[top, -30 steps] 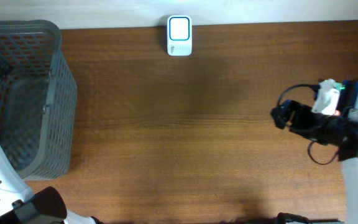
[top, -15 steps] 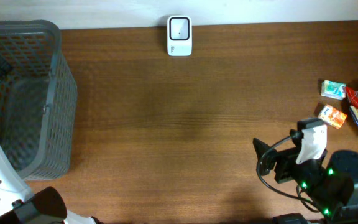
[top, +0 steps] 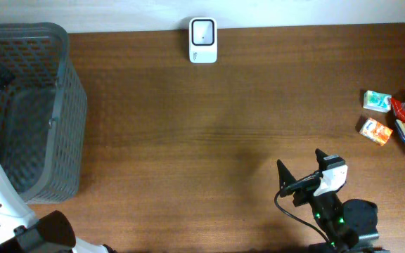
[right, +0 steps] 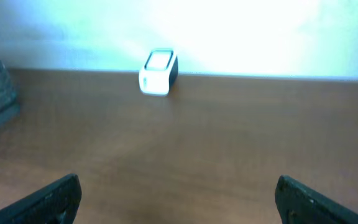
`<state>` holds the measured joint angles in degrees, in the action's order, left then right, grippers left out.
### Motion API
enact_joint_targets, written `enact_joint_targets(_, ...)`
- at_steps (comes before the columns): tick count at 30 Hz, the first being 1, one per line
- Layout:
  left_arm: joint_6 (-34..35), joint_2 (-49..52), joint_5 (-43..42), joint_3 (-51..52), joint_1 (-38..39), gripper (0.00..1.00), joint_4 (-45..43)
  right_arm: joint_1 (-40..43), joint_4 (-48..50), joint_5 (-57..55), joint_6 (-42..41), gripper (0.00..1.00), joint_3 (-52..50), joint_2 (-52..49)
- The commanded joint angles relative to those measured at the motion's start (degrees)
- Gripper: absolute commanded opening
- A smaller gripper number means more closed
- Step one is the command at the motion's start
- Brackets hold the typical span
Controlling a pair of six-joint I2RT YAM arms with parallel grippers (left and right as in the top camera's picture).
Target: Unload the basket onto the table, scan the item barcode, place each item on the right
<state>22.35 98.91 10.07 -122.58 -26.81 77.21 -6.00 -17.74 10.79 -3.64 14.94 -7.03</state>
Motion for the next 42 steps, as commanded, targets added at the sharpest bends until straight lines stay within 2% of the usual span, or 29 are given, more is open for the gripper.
enact_joint_targets(1,0.5,0.1,0.2,-0.2,-0.4,0.99,0.1,-0.4,2.9,0.5,4.2,0.98,-3.3,4.4)
enact_joint_targets(11,0.5,0.1,0.2,-0.2,-0.4,0.99,0.1,-0.4,18.6,-0.4,4.9,0.98,-11.9,6.8)
enact_joint_targets(16,0.5,0.1,0.2,-0.2,-0.4,0.99,0.1,-0.4,18.9,-5.4,4.9,0.98,-12.0,6.8)
enact_joint_targets(25,0.5,0.1,0.2,-0.2,-0.4,0.99,0.1,-0.4,19.8,-6.4,4.9,0.99,-12.2,6.8)
enact_joint_targets(29,0.5,0.1,0.2,-0.2,-0.4,0.99,0.1,-0.3,23.3,-6.8,4.9,0.98,-14.6,6.8)
enact_joint_targets(36,0.5,0.1,0.2,-0.2,-0.4,0.99,0.1,-0.3,22.3,-7.7,6.4,0.98,-14.6,6.8)
enact_joint_targets(42,0.5,0.1,0.2,-0.2,-0.4,0.99,0.1,-0.3,13.2,-7.9,6.4,0.98,-14.6,6.8)
